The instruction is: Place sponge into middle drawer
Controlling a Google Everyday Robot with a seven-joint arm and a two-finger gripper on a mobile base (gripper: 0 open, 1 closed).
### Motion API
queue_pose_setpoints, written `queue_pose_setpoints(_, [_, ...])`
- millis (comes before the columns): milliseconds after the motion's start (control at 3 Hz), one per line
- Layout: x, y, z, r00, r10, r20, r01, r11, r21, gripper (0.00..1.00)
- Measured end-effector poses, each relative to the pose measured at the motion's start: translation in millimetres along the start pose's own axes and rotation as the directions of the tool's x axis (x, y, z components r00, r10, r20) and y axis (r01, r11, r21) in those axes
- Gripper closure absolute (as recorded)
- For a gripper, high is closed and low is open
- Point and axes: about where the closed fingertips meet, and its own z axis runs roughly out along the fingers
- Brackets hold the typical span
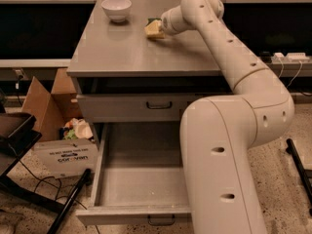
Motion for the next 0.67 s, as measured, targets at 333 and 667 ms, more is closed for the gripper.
queue_pose_setpoints(333, [-0.4, 2.6, 1.4, 1.0, 0.003, -0.005, -0.003, 0.9999, -0.012, 0.72])
queue_pose_setpoints(667, [-0.5, 2.6, 1.4, 1.0, 0.003, -0.005, -0.003, 0.9999, -0.012, 0.95])
